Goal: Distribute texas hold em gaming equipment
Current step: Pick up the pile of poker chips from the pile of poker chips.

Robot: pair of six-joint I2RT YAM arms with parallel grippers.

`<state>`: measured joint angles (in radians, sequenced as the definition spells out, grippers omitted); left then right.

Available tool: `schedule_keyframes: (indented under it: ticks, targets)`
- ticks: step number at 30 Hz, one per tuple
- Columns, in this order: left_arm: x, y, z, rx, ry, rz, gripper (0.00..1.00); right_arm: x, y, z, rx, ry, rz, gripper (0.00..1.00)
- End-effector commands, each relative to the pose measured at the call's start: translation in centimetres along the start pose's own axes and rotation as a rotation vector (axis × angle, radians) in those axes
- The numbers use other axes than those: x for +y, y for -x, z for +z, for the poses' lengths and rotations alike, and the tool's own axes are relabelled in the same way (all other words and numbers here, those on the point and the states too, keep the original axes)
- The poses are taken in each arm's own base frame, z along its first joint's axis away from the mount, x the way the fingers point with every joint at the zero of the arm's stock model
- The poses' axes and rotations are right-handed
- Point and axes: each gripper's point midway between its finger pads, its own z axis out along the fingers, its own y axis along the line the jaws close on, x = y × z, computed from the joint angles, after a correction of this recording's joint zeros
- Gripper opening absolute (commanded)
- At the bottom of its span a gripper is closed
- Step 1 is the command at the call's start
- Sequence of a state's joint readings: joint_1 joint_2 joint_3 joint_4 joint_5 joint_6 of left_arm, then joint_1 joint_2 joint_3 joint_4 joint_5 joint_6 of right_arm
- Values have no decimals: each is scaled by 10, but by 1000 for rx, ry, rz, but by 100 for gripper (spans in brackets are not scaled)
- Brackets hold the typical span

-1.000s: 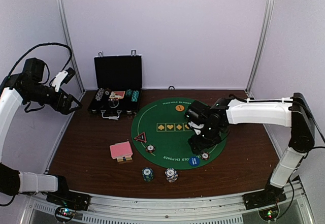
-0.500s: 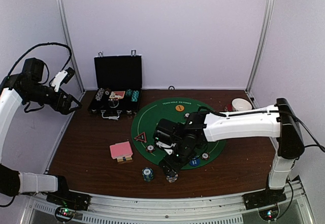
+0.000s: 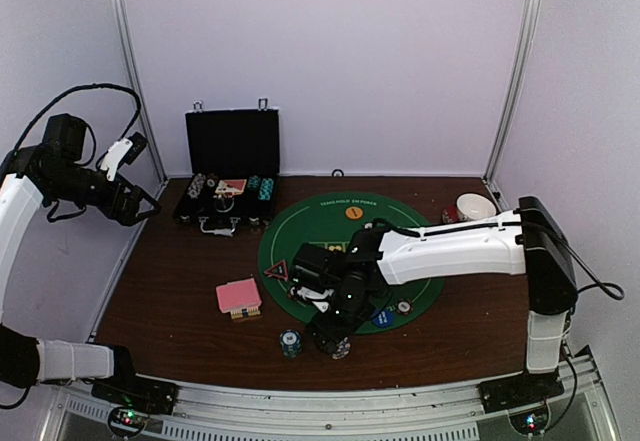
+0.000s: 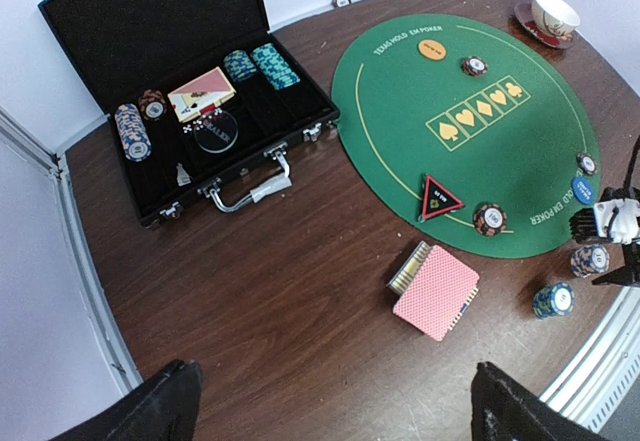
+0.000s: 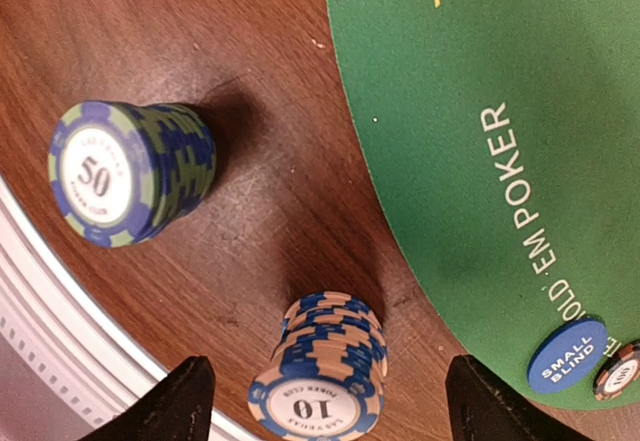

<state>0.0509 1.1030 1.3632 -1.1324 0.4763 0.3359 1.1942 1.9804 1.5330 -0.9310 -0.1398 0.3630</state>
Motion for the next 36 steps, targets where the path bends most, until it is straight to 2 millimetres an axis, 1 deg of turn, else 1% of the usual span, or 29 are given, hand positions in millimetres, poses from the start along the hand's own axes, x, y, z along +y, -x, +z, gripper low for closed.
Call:
schedule_keyframes:
  ticks: [1,4,13,18,22,25,30,34,36]
  targets:
    - [-2,2,-5,-14,0,17,98,3,3,3,6,-6,-23,82]
    - [-2,2,-5,-16,2,18,98,3,5,5,3,-9,-26,79]
    - [-3,2,-6,-17,2,22,98,1,4,9,3,-16,-24,63]
    - [-2,3,-6,-19,2,22,98,1,4,7,0,-18,-24,50]
    - [-2,3,-6,-20,3,22,98,1,5,3,-4,-18,-25,37]
    - [-2,4,-6,-20,2,24,98,2,6,-2,-10,-17,-25,33]
    - [-1,4,-6,-18,2,24,98,2,9,-16,-28,-16,-25,28]
    - [-1,4,-6,-19,3,26,98,2,14,-32,-48,-18,-28,23]
    - [-1,4,-6,-19,2,26,98,1,18,-41,-64,-29,-28,21]
